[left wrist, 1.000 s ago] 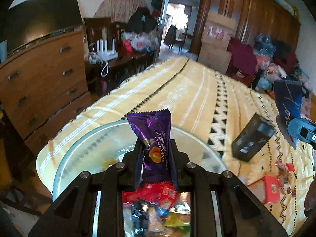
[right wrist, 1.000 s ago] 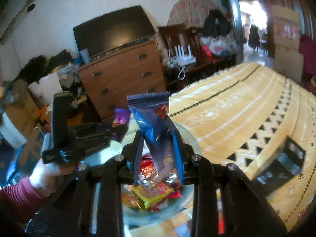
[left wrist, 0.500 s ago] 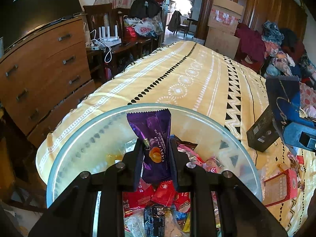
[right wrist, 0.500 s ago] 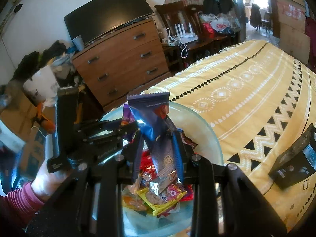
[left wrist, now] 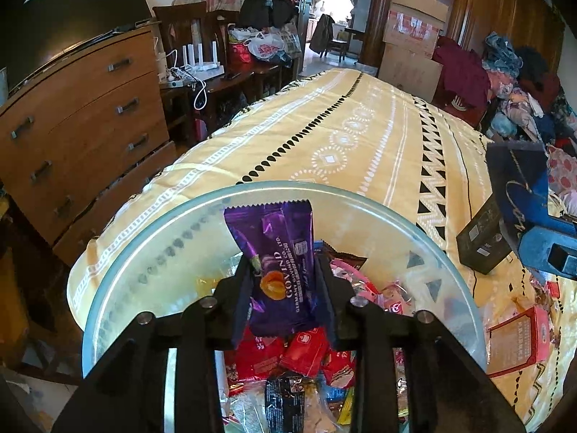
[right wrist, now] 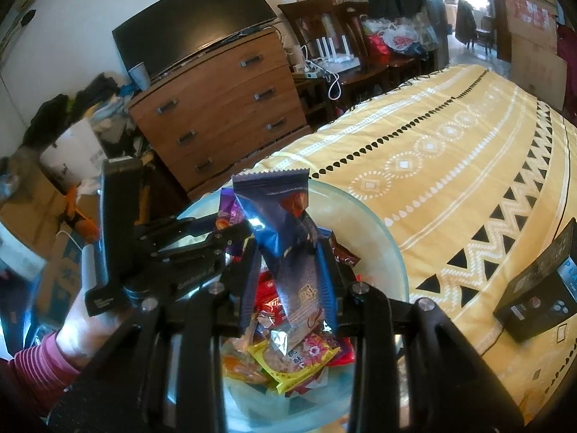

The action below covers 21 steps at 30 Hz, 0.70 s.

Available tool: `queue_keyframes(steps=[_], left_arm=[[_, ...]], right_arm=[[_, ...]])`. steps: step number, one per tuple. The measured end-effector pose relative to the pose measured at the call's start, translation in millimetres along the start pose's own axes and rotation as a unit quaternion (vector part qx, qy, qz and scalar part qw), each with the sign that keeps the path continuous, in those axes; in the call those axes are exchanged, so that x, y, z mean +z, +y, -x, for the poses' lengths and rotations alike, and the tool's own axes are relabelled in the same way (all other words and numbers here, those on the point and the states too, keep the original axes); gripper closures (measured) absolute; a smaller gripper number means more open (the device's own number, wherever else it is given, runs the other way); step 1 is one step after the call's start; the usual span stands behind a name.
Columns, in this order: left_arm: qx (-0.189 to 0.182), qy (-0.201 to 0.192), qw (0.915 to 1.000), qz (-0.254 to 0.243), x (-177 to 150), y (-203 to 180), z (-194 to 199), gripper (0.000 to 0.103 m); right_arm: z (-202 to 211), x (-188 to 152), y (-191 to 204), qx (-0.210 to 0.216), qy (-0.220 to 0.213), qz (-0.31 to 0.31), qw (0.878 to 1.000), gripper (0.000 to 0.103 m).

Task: Organize snacks
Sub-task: 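Lower both snacks into the glass bowl and open both tools, then return both open tools from the bowl to the snacks on the bedspread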

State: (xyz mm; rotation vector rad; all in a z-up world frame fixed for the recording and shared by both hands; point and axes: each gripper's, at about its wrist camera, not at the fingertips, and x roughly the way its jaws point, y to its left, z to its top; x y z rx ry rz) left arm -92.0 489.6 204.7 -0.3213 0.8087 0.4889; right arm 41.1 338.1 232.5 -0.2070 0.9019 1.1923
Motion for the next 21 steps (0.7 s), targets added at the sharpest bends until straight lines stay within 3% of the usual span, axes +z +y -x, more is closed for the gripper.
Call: queue_keyframes(steps=[2, 4, 5, 9, 12, 21], left_arm=[[0.005, 0.0, 1.0, -0.001, 0, -2, -1, 0.058], [0.011, -0.001, 0.9999, -0.001, -1, -2, -2, 0.058], [0.013, 0.0, 0.9999, -0.001, -1, -2, -2, 0.058], [0.02, 0.003, 0.9998, -0.001, -2, -3, -4, 0.056], [0.025, -0.002, 0.9997, 0.0, -2, -3, -3, 0.046], [0.031, -0.009, 0.9995, -0.008, -2, -13, 7, 0.045]], right_arm=[[-2, -2, -2, 0.003, 0.002, -0.006, 1.0, 0.066], [-2, -3, -4, 0.006, 0.003, -0.012, 1.0, 0.05], [-2, -3, -4, 0.003, 0.001, -0.015, 1.0, 0.048], [1, -3, -2, 0.004, -0.005, -0.011, 1.0, 0.046], [3, -3, 1, 0.006, -0.009, -0.006, 1.0, 0.044], [17, -9, 6, -0.002, -0.024, 0.013, 1.0, 0.033]])
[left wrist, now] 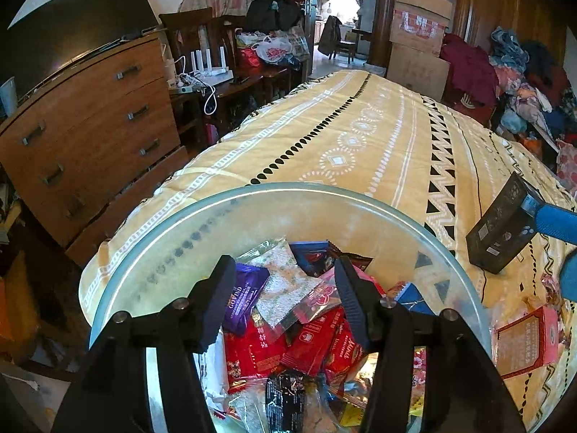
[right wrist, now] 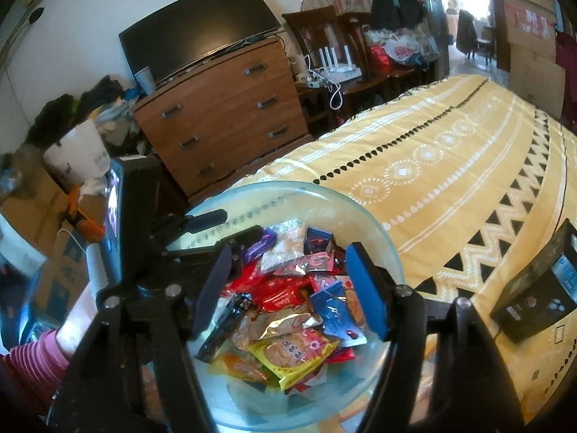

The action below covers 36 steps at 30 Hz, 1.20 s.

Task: Organize snacks
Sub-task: 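Return both open tools from the bowl to the snacks on the bedspread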

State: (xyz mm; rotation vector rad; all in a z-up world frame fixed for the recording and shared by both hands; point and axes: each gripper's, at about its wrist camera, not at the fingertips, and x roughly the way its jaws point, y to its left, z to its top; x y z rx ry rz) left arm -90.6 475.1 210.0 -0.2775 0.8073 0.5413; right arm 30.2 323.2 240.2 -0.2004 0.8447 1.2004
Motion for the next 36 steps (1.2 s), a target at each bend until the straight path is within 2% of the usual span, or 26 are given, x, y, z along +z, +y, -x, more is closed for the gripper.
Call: queue_keyframes(steps=[4, 9, 11, 13, 15, 16, 17, 20, 21, 23, 24, 25, 27, 29, 30, 32, 34, 36], left_arm=[[-0.003, -0.006, 1.0, -0.002, 1, -5, 9, 0.045], [-0.023, -0.044, 0.9985, -0.024, -2, -34, 45, 0.045], [-0.042, -0.066, 0.996, -0.044, -9, -54, 65, 0.045], [-0.061, -0.084, 0.9924, -0.066, -15, -76, 86, 0.045], [-0.105, -0.103, 0.9844, -0.096, -27, -109, 113, 0.043], [-0.118, -0.109, 0.9812, -0.107, -30, -121, 121, 0.037], [-0.14, -0.122, 0.9738, -0.131, -40, -144, 137, 0.031], [-0.195, -0.127, 0.9568, -0.174, -62, -197, 162, 0.029], [-0.23, -0.121, 0.9474, -0.187, -74, -221, 171, 0.029], [-0.268, -0.107, 0.9355, -0.204, -91, -255, 179, 0.029], [-0.296, -0.089, 0.9252, -0.221, -105, -282, 179, 0.029], [-0.309, -0.079, 0.9195, -0.23, -113, -297, 179, 0.029], [-0.333, -0.045, 0.9064, -0.256, -137, -338, 166, 0.029], [-0.343, -0.008, 0.8985, -0.273, -155, -373, 144, 0.029], [-0.343, 0.014, 0.8976, -0.277, -163, -389, 125, 0.029], [-0.329, 0.045, 0.9043, -0.269, -173, -410, 90, 0.029], [-0.292, 0.063, 0.9206, -0.252, -178, -424, 47, 0.029], [-0.264, 0.072, 0.9271, -0.256, -187, -434, 17, 0.029]], right_arm=[[20, -6, 1, 0.001, -0.02, 0.007, 1.0, 0.033], [72, -38, 5, 0.003, -0.079, 0.018, 0.997, 0.033], [102, -67, 4, -0.008, -0.111, 0.015, 0.994, 0.033], [127, -97, 2, -0.024, -0.133, 0.009, 0.991, 0.027], [154, -143, -7, -0.055, -0.149, -0.011, 0.987, 0.024], [165, -165, -14, -0.068, -0.149, -0.027, 0.986, 0.023], [173, -187, -23, -0.079, -0.145, -0.047, 0.985, 0.022], [188, -245, -48, -0.116, -0.112, -0.102, 0.982, 0.022], [193, -264, -57, -0.132, -0.103, -0.116, 0.979, 0.022], [204, -300, -74, -0.151, -0.084, -0.15, 0.973, 0.022], [208, -313, -81, -0.157, -0.078, -0.164, 0.971, 0.022], [214, -333, -92, -0.17, -0.071, -0.187, 0.965, 0.022], [222, -353, -105, -0.185, -0.061, -0.207, 0.959, 0.022], [233, -378, -122, -0.199, -0.055, -0.234, 0.95, 0.022], [241, -389, -131, -0.198, -0.057, -0.249, 0.946, 0.022], [252, -406, -140, -0.201, -0.06, -0.27, 0.94, 0.022], [261, -420, -145, -0.203, -0.066, -0.283, 0.935, 0.022], [268, -435, -153, -0.198, -0.072, -0.301, 0.93, 0.022]])
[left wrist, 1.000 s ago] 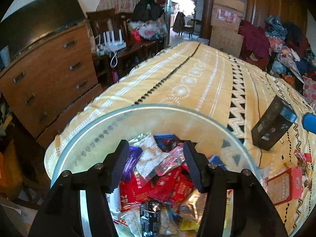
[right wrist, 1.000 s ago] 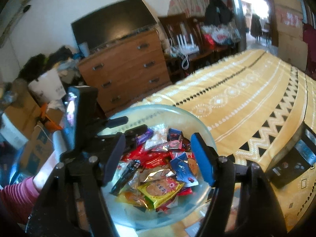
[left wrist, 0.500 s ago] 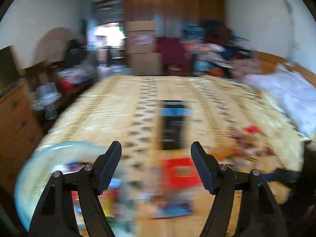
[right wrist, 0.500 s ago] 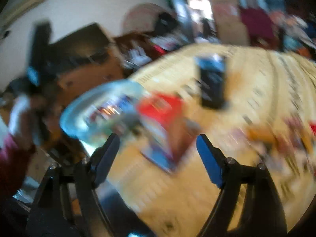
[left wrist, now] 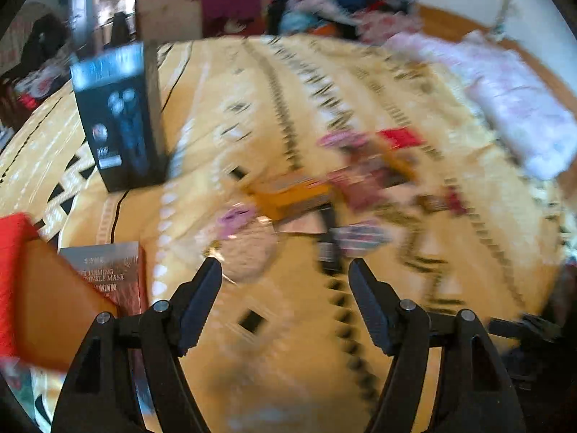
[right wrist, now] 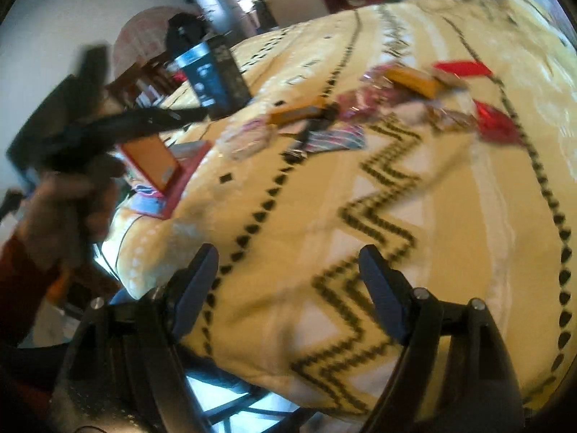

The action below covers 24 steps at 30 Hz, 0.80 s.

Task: Organize snacks
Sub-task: 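Return both open tools from the bowl to the snacks on the bedspread, then grasp the white rice-cracker bag with the left tool while the right tool grasps the patterned packet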

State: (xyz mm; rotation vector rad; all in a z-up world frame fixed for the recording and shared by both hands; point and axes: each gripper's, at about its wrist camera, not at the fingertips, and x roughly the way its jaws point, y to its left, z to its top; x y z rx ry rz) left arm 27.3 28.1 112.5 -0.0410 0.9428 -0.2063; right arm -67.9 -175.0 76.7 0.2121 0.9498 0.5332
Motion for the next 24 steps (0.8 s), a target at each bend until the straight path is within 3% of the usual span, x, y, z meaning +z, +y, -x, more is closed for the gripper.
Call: queue_keyframes(steps=[4, 7, 10, 14, 17, 20, 23, 24], left_arm=[[0.052, 0.059, 0.9969, 0.006, 2, 17, -59, 0.029], [0.067, 0.051, 0.9951, 0.052, 3, 30, -68, 0.029], [0.088, 0.049, 0.9941, 0.041, 7, 33, -80, 0.028], [0.106, 0.032, 0.9934, 0.028, 21, 44, -92, 0.012], [0.068, 0.033, 0.9957, 0.053, 26, 55, -100, 0.012], [0.026, 0.072, 0.9964, 0.036, 21, 43, -105, 0.012], [-0.072, 0.157, 0.985, 0.006, -4, 13, -102, 0.012], [-0.092, 0.162, 0.9825, -0.009, -12, 4, -96, 0.012]], right_arm=[[-2, -9, -29, -0.002, 0.007, -0.032, 0.999, 0.022], [-6, -12, -42, 0.001, 0.008, -0.046, 0.999, 0.022], [-9, -14, -50, 0.006, 0.01, -0.051, 0.999, 0.022], [-15, -17, -53, 0.015, 0.015, -0.054, 0.998, 0.021], [-18, -18, -54, 0.017, 0.016, -0.057, 0.998, 0.02], [-16, -17, -55, 0.019, 0.015, -0.058, 0.998, 0.02], [-15, -16, -55, 0.018, 0.013, -0.061, 0.998, 0.02], [-15, -16, -56, 0.017, 0.014, -0.062, 0.998, 0.02]])
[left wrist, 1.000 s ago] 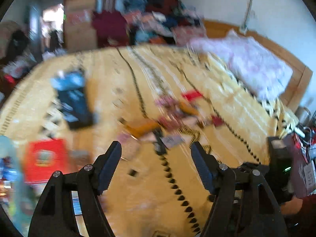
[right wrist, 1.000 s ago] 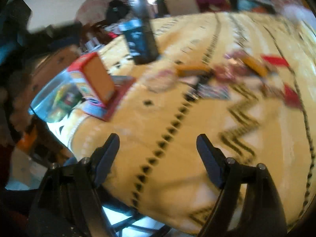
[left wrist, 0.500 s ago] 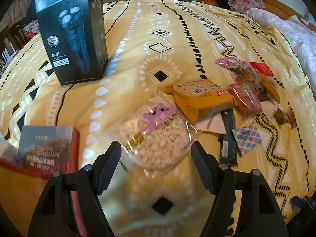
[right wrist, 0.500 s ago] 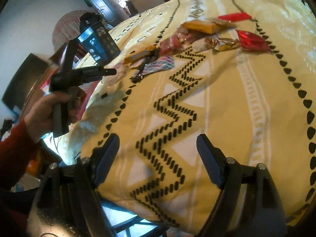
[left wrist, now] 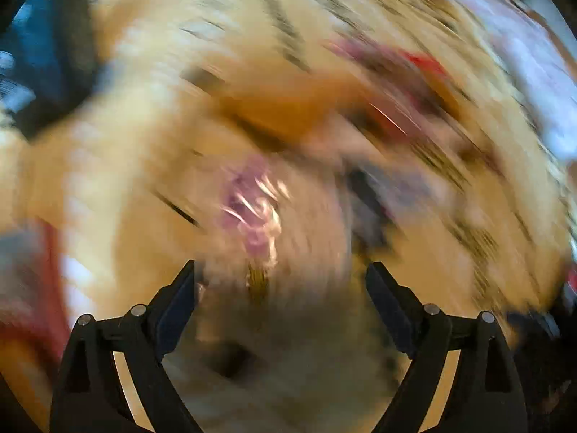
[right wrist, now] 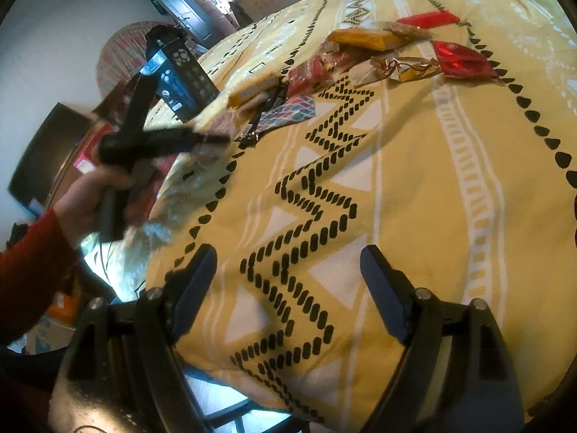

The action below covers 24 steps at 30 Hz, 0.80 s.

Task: Organize snacks
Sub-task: 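Grasp the white rice-cracker bag with the left tool while the right tool grasps the patterned packet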

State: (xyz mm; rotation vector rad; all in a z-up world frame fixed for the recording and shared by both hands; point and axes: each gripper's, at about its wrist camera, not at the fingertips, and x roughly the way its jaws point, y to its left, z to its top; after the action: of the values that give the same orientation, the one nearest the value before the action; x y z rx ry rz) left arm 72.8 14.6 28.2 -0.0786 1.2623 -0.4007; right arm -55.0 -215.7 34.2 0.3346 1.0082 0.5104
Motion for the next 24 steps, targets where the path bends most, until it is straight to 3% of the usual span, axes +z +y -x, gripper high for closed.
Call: queue_keyframes(steps=[3, 7, 9, 14, 17, 19, 20, 24], left_arm=[[-0.004, -0.002, 0.9997, -0.024, -20, -17, 9, 0.012], [0.032, -0.06, 0.9965, 0.05, -18, -6, 24, 0.012], [0.028, -0.061, 0.9959, 0.061, -16, -7, 20, 0.012], [0.09, -0.048, 0.994, 0.04, -3, -22, -6, 0.012], [0.139, -0.057, 0.9884, 0.022, -1, -32, -21, 0.012], [0.142, -0.067, 0.9874, 0.021, 0, -31, -20, 0.014], [0.137, -0.071, 0.9877, 0.025, -1, -30, -18, 0.023], [0.117, -0.09, 0.9889, 0.017, -14, -30, 2, 0.023]], right_arm=[[1, 1, 2, -0.001, -0.002, 0.003, 1.0, 0.02], [0, -1, 2, -0.003, 0.001, 0.004, 1.0, 0.02], [-1, -1, 3, -0.004, 0.001, 0.003, 1.0, 0.02], [-1, -1, 5, -0.005, 0.003, 0.008, 1.0, 0.018], [1, 0, 4, -0.008, 0.003, 0.011, 1.0, 0.018], [1, 2, 5, -0.011, 0.004, 0.018, 1.0, 0.018], [2, 4, 6, -0.015, 0.005, 0.028, 0.999, 0.018], [5, 19, 14, -0.021, 0.011, 0.083, 0.996, 0.019]])
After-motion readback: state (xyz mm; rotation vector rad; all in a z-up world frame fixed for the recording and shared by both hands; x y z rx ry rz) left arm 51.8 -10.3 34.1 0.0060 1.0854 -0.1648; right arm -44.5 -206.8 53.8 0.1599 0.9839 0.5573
